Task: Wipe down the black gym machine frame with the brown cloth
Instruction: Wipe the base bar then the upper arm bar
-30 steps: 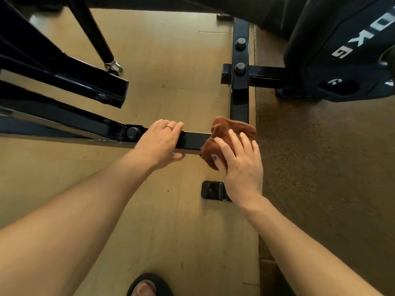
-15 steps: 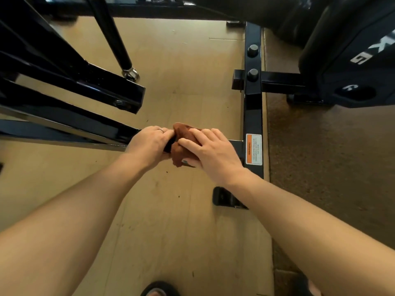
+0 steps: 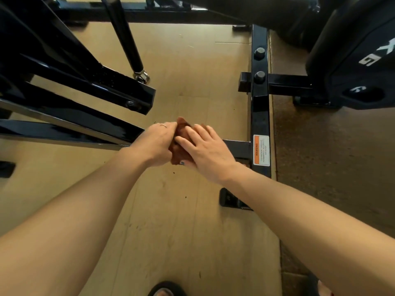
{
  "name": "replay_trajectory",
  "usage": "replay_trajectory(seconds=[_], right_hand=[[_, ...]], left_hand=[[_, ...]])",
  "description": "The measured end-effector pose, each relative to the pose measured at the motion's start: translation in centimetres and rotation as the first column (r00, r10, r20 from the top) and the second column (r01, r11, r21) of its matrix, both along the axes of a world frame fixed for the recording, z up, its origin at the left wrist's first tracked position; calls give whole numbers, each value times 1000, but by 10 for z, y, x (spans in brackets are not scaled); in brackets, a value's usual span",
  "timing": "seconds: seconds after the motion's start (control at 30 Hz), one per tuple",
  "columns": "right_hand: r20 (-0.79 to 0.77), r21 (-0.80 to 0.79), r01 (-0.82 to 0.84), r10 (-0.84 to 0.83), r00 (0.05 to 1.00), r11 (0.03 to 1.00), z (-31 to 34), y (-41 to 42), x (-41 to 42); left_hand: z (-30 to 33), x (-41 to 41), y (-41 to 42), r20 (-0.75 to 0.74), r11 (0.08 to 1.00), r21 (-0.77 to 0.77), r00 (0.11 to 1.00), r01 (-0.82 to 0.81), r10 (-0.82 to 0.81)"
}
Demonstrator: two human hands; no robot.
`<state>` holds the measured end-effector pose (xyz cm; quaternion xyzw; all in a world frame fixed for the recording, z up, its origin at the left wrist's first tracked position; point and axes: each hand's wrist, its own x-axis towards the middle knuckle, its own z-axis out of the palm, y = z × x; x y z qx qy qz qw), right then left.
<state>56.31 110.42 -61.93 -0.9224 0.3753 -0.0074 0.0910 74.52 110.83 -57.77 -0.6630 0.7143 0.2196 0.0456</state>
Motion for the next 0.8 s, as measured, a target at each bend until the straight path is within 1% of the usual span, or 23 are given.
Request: replay_trajectory(seconds=[0.03,0.07,0.1,0.13,0.17,0.2,0.23,0.27,0.3,0.33,0.37,0.4,0.43,0.47,0.53,0.63,0.7,0.77,0.8], right_hand=[[54,53,-12,9,999,999,2,-4,4],[125,146,-6,-12,992,989,6,-7,2],[210,254,1,-56,976,967,11,-10,-5],[275,327,6,-101,956,945,15,-12,-16],[312,355,25,-143,939,935,17,-13,-28],[337,378,64,-202,919,923,17,-11,-42],[361,410,125,-286,888,903,13,-9,-56],[368,455,206,-393,843,866,9,-6,-69],[337,481,300,-489,804,824,3,-1,-78],[278,452,383,-536,797,805,-3,4,-82],[221,355,425,-517,827,832,-10,8,-83],[177,251,425,-473,863,870,-18,10,-82],[171,178,420,-449,877,890,-24,11,-78],[171,149,434,-455,874,889,-26,10,-75],[137,108,464,-476,869,879,-25,8,-72],[38,58,451,-454,890,891,-28,9,-73],[22,74,473,-475,880,878,-26,8,-68],[14,76,512,-514,858,856,-21,7,-58],[5,75,527,-528,849,847,-18,7,-52]], left_hand=[[4,6,1,-70,998,-20,996,-61,59],[8,11,2,-127,993,-49,987,-107,100],[13,12,3,-159,989,-82,981,-122,108],[17,9,3,-175,990,-114,982,-86,65],[19,0,2,-181,992,-130,983,4,-27],[19,-12,0,-161,984,-121,975,134,-152],[16,-27,0,-108,961,-88,956,264,-272],[9,-43,2,-24,935,-40,935,352,-353],[0,-56,4,79,926,-4,923,379,-377],[-11,-64,6,181,929,-9,914,370,-363],[-19,-68,7,259,932,-43,905,360,-338],[-24,-69,7,300,926,-93,897,365,-324],[-28,-66,6,313,913,-132,890,386,-331],[-29,-61,6,307,898,-167,887,407,-345],[-24,-44,8,305,884,-202,885,421,-351],[-14,-9,18,346,883,-182,868,434,-355],[-8,6,25,366,882,-172,860,439,-356],[2,13,29,333,895,-191,884,403,-327],[7,16,29,296,911,-205,910,358,-291]])
